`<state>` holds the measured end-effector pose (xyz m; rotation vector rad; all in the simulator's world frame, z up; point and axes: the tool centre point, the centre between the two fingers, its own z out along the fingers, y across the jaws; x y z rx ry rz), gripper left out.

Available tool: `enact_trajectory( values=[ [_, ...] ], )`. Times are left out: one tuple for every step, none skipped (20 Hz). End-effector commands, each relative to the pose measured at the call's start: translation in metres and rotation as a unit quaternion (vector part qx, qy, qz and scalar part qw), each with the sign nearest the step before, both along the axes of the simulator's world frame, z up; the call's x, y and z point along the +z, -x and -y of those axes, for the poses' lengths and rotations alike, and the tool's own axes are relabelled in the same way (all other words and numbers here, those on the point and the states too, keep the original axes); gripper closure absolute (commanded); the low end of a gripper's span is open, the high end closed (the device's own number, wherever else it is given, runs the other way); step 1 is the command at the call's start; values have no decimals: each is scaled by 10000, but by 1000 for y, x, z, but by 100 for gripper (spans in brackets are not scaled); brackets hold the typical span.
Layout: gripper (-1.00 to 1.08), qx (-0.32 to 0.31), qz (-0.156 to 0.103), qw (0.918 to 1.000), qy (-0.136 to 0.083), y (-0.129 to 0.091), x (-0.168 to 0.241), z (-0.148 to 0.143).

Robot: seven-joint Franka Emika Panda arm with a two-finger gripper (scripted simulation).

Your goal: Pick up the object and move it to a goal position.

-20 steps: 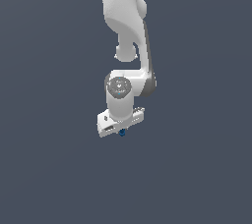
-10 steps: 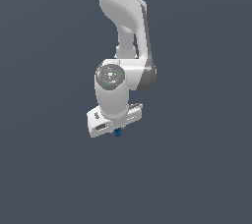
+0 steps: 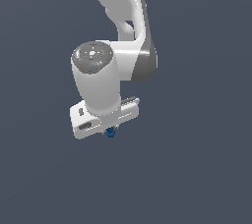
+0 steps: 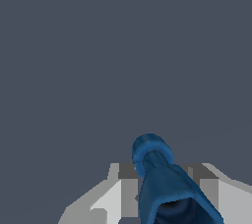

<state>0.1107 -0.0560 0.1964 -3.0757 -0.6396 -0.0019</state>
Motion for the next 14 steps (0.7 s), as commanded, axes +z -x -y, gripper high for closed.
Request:
enact_trajectory(
  values=[
    [108, 2, -6, 10000, -1, -6, 12, 3],
    [108, 2, -6, 10000, -1, -8, 16, 4],
    [108, 2, -6, 10000, -1, -9, 19, 5],
    [108, 2, -6, 10000, -1, -11, 22, 6],
    [108, 2, -6, 10000, -1, -12, 25, 7],
    [108, 2, -6, 10000, -1, -13, 27, 7],
    [108, 2, -6, 10000, -1, -14, 29, 8],
    [108, 2, -6, 10000, -1, -15, 30, 8],
    [108, 2, -6, 10000, -1, -16, 31, 9],
    [108, 1, -6, 10000, 2, -16, 32, 9],
    [108, 1, -6, 10000, 2, -17, 33, 9],
    [108, 1, -6, 10000, 2, -17, 33, 9],
    [108, 1, -6, 10000, 2, -17, 34, 9],
    [108, 1, -6, 10000, 2, -18, 34, 9]
  ],
)
